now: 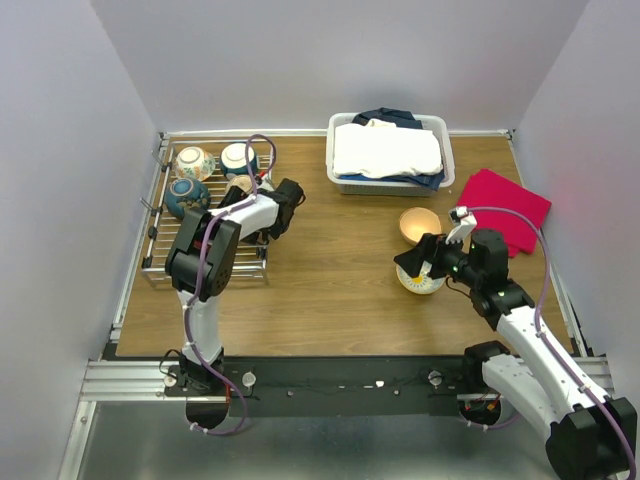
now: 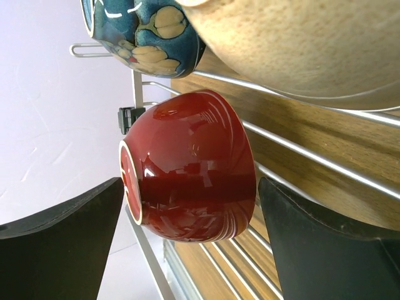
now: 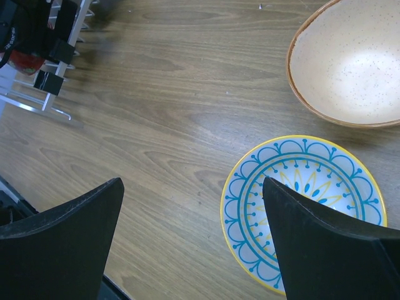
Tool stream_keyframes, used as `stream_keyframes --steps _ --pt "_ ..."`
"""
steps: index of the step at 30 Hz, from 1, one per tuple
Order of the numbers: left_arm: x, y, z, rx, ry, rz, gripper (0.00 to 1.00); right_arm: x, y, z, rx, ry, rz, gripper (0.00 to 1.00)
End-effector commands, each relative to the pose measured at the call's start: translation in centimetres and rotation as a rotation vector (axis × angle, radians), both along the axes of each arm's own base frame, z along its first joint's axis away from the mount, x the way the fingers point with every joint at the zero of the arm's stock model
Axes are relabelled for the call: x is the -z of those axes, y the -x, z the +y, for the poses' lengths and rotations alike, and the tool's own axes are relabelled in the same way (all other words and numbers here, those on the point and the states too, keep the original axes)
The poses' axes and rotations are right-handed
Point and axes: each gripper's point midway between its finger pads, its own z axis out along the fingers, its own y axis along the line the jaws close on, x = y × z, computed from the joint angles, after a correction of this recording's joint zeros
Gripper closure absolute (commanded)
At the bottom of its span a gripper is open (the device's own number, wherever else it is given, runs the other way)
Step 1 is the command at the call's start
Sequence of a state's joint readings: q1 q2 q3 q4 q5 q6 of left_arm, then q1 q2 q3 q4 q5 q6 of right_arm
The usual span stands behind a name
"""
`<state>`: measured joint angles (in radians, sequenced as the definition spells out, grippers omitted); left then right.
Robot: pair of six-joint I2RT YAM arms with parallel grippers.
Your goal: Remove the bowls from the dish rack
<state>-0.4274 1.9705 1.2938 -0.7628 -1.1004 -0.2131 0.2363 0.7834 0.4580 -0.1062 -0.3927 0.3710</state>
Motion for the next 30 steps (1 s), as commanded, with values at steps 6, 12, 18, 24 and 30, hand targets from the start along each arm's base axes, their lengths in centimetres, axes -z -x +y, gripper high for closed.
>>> stream_keyframes --steps 6,12,18,24,30 --pt "5.6 1.7 -0.8 -0.088 0.141 0.121 0.01 0.3 0.2 -0.4 0.008 0.026 -0.01 0.0" --pt "6.5 2.2 -0.6 -0.112 0.169 0.146 0.01 0.3 0.2 -0.4 0.009 0.028 -0.011 0.0" --pt "6.7 2.5 -0.8 -0.117 0.205 0.14 0.12 0.2 0.3 -0.4 0.009 0.027 -0.014 0.0" --pt "5.4 2.7 -0.9 -0.121 0.237 0.105 0.29 0.1 0.3 -0.4 0.008 0.028 -0.018 0.0" --pt "2.1 2.3 -1.1 -0.113 0.273 0.027 0.41 -0.5 0.5 0.2 -0.034 0.004 -0.039 0.0"
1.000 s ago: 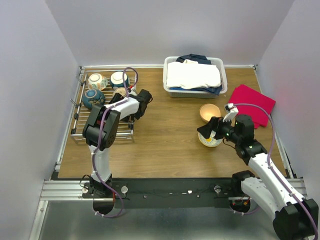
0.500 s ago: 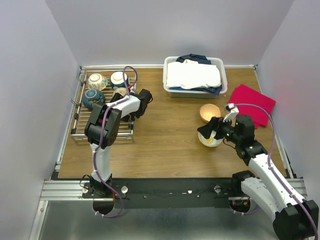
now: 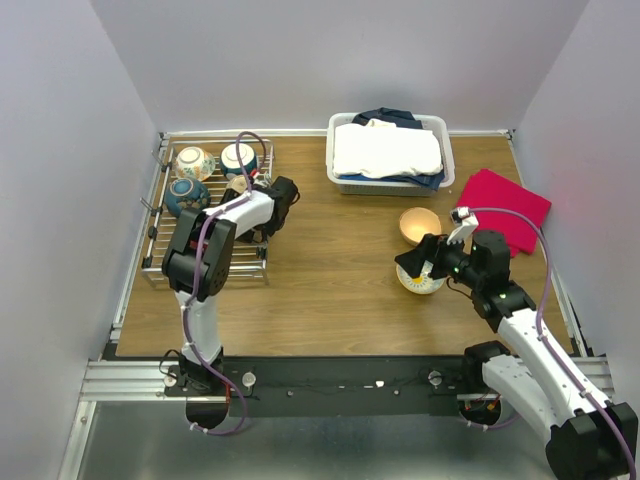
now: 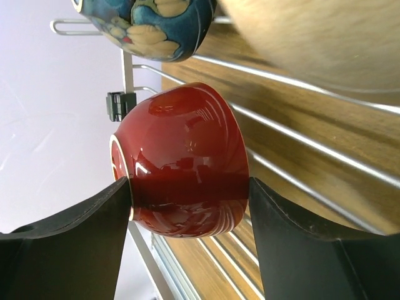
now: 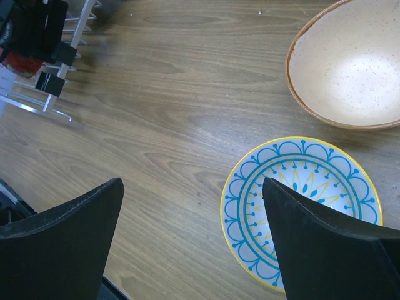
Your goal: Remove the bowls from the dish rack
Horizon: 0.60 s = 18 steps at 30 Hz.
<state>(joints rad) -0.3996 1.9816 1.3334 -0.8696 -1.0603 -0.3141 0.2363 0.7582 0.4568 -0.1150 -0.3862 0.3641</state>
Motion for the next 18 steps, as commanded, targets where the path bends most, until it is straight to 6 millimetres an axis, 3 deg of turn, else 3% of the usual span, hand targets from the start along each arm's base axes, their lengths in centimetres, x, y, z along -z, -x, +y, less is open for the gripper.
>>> stream_keyframes --steps 1,15,18 --pt "1.4 1.5 -1.8 -0.043 0.231 0.003 0.41 -0.2 0.4 0.6 -0.047 -0.007 -0.02 0.0" --pt "-7.4 -0.3 -2.1 -0.013 0.323 -0.201 0.48 -2.3 0.7 3.2 -0.158 -0.121 -0.014 0.0" --pt "-9.0 -0.5 -2.0 -0.013 0.361 -0.247 0.49 -3.7 0.0 4.1 -0.179 -0.168 -0.049 0.0"
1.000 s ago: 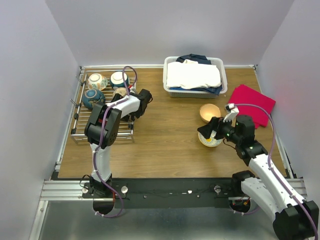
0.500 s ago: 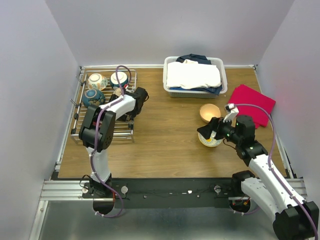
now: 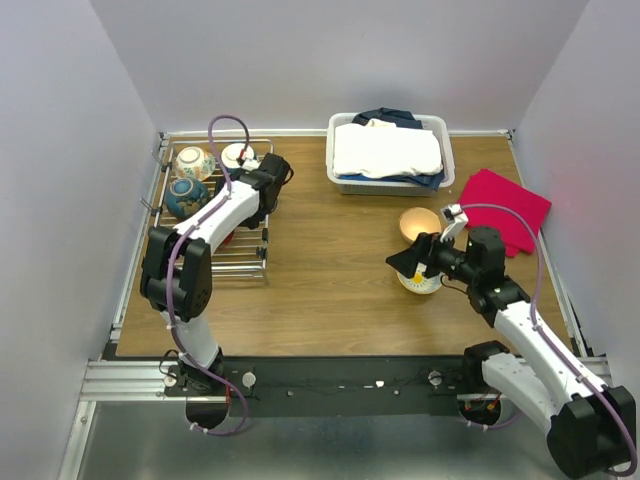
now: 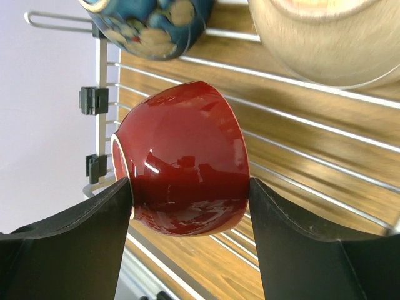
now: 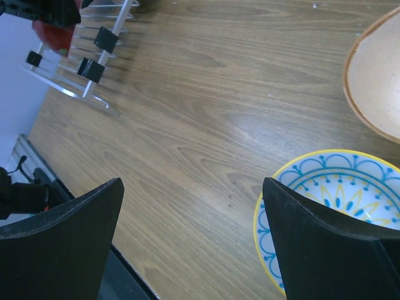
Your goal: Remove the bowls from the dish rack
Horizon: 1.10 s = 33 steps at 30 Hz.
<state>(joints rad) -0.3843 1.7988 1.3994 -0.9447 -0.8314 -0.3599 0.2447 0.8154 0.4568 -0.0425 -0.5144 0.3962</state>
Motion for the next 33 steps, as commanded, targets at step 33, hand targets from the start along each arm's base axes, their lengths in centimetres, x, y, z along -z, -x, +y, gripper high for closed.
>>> stream_keyframes --steps 33 --pt "-15.0 0.1 -5.8 0.125 0.861 -0.55 0.5 -6.8 -8.6 22.1 -0.361 -0.431 0.148 0.01"
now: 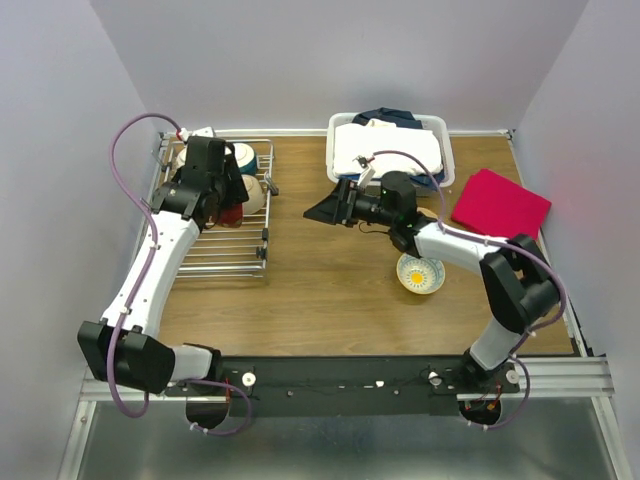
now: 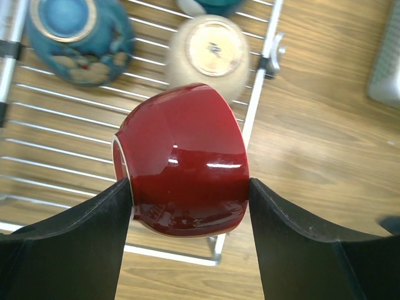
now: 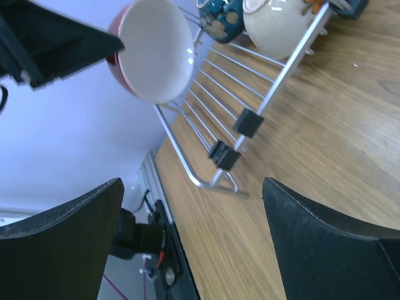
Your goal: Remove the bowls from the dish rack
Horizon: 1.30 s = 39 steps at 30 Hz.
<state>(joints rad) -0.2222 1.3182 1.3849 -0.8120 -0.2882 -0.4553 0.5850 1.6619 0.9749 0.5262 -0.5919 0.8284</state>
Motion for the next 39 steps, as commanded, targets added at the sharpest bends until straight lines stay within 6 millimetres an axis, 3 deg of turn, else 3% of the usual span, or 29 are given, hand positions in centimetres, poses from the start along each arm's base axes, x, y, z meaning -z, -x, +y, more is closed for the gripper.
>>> stream_keyframes --steps 1,11,17,26,35,38,39 --pt "-2.8 -0.5 -3.1 0.073 0.187 -0.132 0.51 -1.8 -0.9 3.0 -0.061 -0.099 0.007 0.01" --pt "-5.2 0.2 -6.3 0.18 0.371 -0.23 0.51 -0.8 -2.1 6.3 -0.111 -0.168 0.103 0.02" --pt "-6.4 1.3 -8.0 0.246 0.475 -0.265 0.51 -0.2 -2.4 7.2 -0.135 -0.178 0.123 0.02" --pt "-6.5 2.1 -9.7 0.306 0.584 -0.288 0.51 0.5 -2.5 8.0 -0.172 -0.195 0.152 0.05" --pt "-6.7 2.7 -10.8 0.363 0.641 -0.317 0.51 0.5 -1.4 8.4 -0.236 -0.225 0.163 0.23" --pt "-6.8 2.9 -11.1 0.381 0.653 -0.318 0.51 0.4 -1.2 8.4 -0.249 -0.225 0.153 0.33" --pt "-6.7 2.9 -11.1 0.385 0.655 -0.315 0.51 0.5 -1.1 8.4 -0.249 -0.223 0.151 0.42"
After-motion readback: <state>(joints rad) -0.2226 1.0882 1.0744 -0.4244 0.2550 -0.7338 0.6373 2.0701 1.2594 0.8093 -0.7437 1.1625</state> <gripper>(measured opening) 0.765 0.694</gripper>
